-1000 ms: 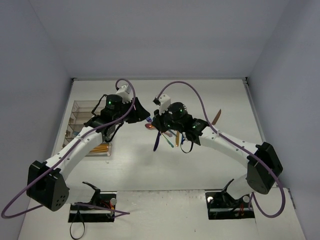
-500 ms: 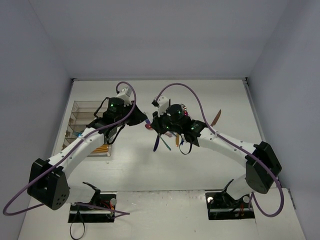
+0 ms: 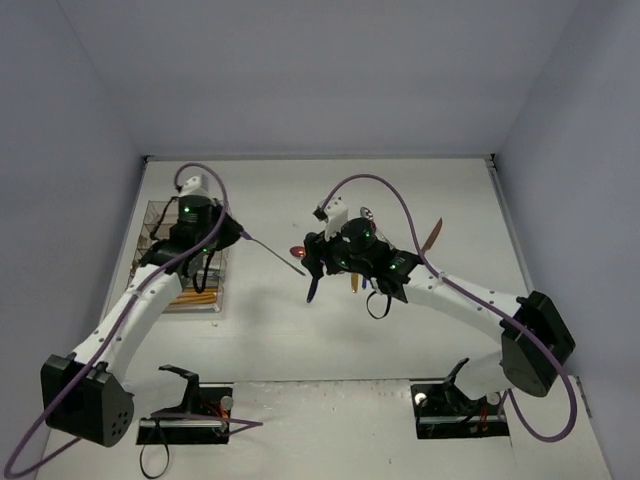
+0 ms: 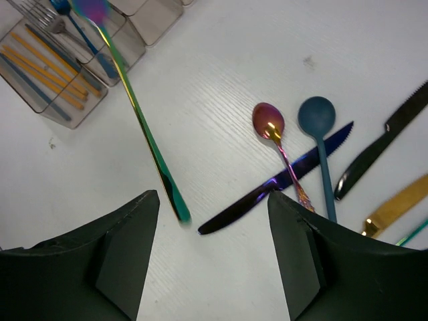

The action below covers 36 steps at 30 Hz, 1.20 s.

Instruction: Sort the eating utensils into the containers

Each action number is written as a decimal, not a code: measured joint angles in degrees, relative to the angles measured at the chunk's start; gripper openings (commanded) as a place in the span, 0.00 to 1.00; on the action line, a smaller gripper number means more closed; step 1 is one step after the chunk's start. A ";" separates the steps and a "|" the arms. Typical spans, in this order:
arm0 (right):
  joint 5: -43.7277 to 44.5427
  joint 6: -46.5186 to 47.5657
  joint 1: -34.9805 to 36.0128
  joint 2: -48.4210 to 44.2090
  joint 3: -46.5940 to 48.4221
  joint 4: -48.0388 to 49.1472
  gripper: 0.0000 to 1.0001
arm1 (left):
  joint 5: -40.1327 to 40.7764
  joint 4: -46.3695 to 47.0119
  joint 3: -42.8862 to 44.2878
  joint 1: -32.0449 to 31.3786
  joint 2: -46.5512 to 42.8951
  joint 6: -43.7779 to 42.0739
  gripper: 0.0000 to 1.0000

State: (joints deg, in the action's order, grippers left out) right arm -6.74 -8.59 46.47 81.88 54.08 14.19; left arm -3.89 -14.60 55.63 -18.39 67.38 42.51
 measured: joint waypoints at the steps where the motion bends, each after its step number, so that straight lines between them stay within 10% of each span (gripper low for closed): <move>1: 0.31 0.08 -0.29 -0.97 -0.80 -0.02 0.64 | 1.29 -0.88 -0.08 2.57 -1.18 0.15 0.00; 15: 1.04 -1.29 -8.26 -13.36 -11.69 0.39 0.65 | 7.35 -9.35 -0.49 33.10 -6.42 -0.36 0.00; 30: 0.44 -2.16 -8.25 -14.18 -12.41 0.36 0.65 | 6.73 -6.29 -1.06 38.70 8.03 -3.03 0.01; 36: 0.44 -2.36 -8.26 -14.17 -12.41 0.36 0.65 | 6.68 -5.08 -1.08 38.71 13.28 -1.98 0.35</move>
State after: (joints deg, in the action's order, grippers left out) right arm -6.31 -10.95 38.21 67.72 41.67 14.55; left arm 2.79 -19.68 54.54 20.32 80.66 40.53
